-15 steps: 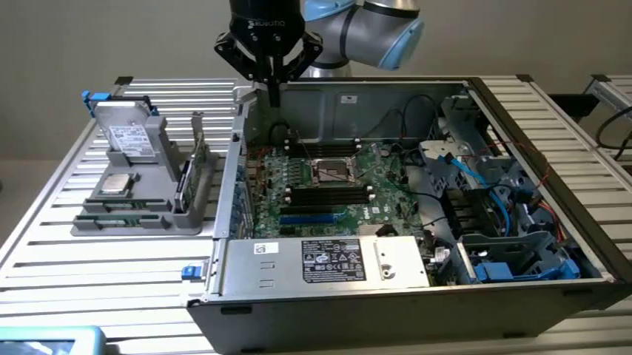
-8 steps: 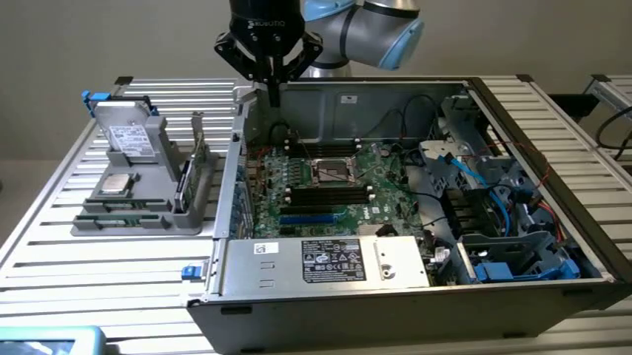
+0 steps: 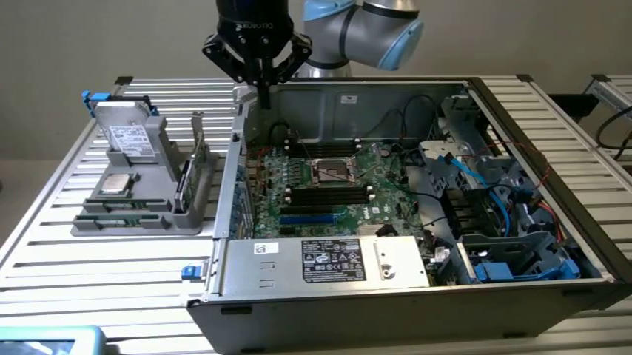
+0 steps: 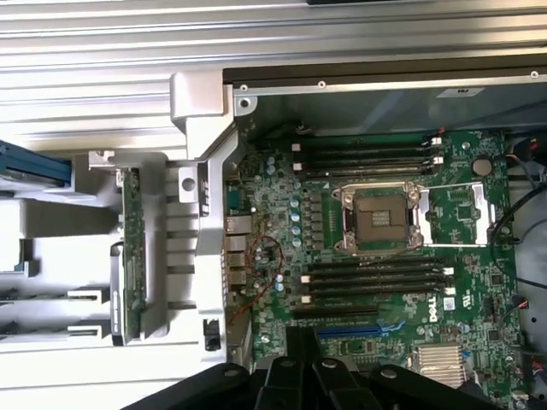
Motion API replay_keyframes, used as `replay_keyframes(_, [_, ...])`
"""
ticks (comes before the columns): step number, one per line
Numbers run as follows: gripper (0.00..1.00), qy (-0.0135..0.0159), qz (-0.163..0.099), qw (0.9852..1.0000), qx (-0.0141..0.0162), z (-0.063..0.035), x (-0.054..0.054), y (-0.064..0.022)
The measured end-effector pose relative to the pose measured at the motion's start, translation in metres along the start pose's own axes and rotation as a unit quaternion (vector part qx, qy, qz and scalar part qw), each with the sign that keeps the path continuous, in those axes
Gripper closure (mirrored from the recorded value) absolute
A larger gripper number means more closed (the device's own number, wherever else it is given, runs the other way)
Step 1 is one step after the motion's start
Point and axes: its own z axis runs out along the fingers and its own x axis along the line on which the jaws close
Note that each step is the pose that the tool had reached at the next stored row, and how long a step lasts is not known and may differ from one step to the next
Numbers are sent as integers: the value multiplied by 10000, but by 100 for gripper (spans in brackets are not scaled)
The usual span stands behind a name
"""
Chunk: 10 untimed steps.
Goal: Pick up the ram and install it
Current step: 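Reach for the ram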
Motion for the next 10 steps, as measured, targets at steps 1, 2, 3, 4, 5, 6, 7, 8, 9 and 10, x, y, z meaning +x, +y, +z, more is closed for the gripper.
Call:
replay_keyframes(1, [89,0,0,10000,-3,-1,34,-8])
replay_keyframes(2, [89,-1,0,10000,-7,-2,76,-17])
replay_keyframes(3, [89,-2,0,10000,-10,-2,115,-26])
replay_keyframes(4, [89,-2,0,10000,-13,-3,155,-34])
replay_keyframes(5, [89,-3,0,10000,-15,-3,199,-41])
replay_keyframes(6, [89,-3,1,10000,-16,-4,243,-48])
replay_keyframes(7, [89,-4,0,10000,-17,-3,288,-53])
replay_keyframes(8, [89,-4,0,10000,-16,-3,335,-58])
replay_keyframes(9, [89,-5,0,10000,-16,-2,380,-62])
replay_keyframes(10, [89,-5,1,10000,-16,0,425,-66])
